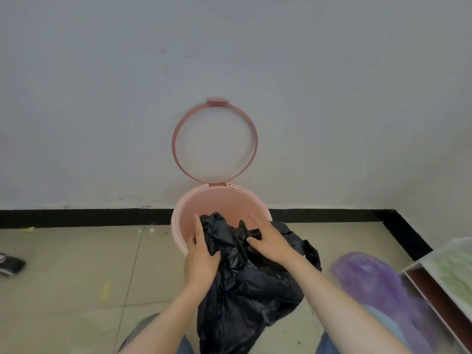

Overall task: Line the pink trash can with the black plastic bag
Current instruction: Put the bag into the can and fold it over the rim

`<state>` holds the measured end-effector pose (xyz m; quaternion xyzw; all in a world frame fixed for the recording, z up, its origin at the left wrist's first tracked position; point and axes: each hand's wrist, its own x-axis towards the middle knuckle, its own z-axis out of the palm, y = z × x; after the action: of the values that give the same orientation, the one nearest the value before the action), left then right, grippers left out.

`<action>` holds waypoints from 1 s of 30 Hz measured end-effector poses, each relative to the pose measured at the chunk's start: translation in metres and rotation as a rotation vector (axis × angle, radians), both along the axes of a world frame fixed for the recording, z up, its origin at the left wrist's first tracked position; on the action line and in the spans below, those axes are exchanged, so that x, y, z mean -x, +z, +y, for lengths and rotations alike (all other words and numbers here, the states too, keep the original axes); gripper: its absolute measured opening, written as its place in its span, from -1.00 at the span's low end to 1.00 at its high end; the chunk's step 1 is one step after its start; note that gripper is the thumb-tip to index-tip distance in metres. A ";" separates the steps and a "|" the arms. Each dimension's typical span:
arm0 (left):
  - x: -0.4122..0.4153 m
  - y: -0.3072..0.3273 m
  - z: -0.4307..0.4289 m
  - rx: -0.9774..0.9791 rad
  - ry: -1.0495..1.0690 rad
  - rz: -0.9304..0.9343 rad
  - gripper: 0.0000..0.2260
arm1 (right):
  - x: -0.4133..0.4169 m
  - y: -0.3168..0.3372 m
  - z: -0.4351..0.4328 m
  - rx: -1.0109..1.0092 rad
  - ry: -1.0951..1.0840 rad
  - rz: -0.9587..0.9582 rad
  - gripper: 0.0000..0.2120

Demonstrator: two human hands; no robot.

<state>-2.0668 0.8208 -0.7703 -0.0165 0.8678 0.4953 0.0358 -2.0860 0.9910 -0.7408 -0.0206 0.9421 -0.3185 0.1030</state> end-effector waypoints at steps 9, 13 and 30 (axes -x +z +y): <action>0.080 0.031 0.009 -0.043 0.297 -0.036 -0.21 | 0.016 -0.015 0.043 -0.185 0.176 -0.114 -0.35; 0.070 0.021 0.018 0.363 0.208 -0.135 -0.20 | 0.041 -0.036 0.035 -0.187 0.244 -0.089 -0.56; 0.056 0.032 0.029 0.585 0.141 -0.107 -0.63 | 0.060 -0.013 0.083 -0.156 0.337 -0.078 -0.40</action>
<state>-2.1227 0.8497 -0.7387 -0.1123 0.9672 0.2239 0.0408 -2.1457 1.0744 -0.7539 -0.1576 0.9425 -0.2233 0.1925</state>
